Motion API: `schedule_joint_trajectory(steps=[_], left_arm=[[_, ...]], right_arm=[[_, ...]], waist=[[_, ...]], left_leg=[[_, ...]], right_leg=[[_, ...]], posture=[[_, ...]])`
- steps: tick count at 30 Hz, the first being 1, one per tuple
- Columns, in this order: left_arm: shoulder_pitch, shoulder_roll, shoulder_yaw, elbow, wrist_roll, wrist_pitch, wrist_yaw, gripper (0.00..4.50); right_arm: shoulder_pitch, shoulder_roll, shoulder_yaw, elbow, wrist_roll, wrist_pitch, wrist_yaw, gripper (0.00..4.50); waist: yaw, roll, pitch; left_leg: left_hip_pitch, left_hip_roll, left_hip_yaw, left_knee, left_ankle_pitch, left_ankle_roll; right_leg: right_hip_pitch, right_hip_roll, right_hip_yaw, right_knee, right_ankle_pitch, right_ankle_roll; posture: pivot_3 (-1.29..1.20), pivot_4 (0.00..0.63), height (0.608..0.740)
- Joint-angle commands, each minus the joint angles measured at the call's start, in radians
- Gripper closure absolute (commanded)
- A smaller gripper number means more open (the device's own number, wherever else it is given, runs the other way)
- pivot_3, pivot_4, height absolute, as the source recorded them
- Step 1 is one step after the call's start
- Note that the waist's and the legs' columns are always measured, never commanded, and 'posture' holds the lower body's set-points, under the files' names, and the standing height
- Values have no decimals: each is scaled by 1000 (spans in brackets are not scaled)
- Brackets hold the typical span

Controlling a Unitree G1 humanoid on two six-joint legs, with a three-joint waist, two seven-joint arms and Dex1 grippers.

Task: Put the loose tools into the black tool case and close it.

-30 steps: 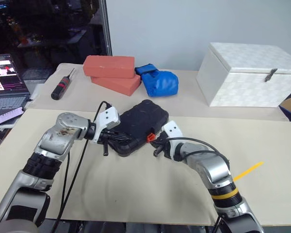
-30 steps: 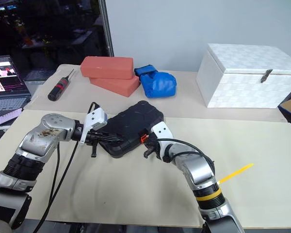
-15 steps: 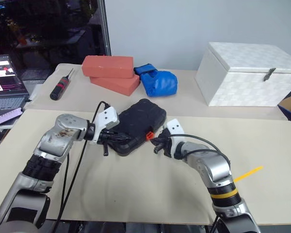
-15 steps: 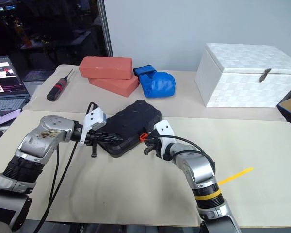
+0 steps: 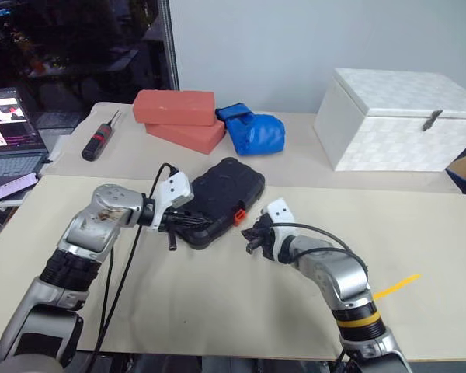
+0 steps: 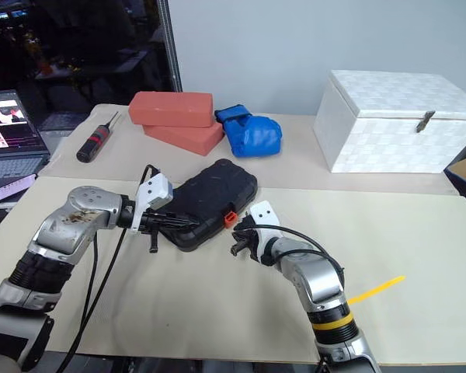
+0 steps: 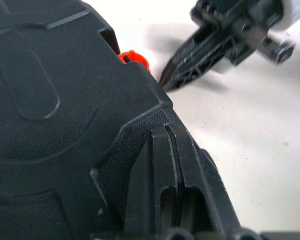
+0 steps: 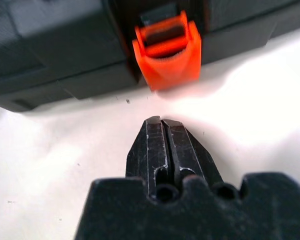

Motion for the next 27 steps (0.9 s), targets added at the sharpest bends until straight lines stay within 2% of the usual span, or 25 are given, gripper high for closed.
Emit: schedule_joint_trajectory(steps=[1,10,18,27], left_arm=[[37,-4,-46,28,35,40,9,4500],[50,-9,-39,29,34,54,23,4500],[73,-9,-37,16,34,55,34,4500],[78,-16,-37,21,37,48,38,4500]], right_arm=[[-16,39,-9,29,1,-66,-16,4472],[-23,205,-89,150,36,-235,-70,4472],[-17,228,-117,136,4,-296,-149,4472],[6,192,-72,65,-8,-273,-135,4472]], waist=[[0,1,0],[-10,1,0],[-22,1,0],[-20,1,0]], left_leg=[[0,0,0,0,0,0],[8,1,0,-1,0,0],[11,0,-1,-2,-1,-2],[9,0,-1,-3,-1,-2]], right_leg=[[0,0,0,0,0,-1],[7,0,0,-2,-2,-5],[10,-1,0,-2,-2,-7],[9,-1,0,-5,-2,-6]], posture=[[0,150,740],[0,150,740],[0,150,740],[0,150,740]])
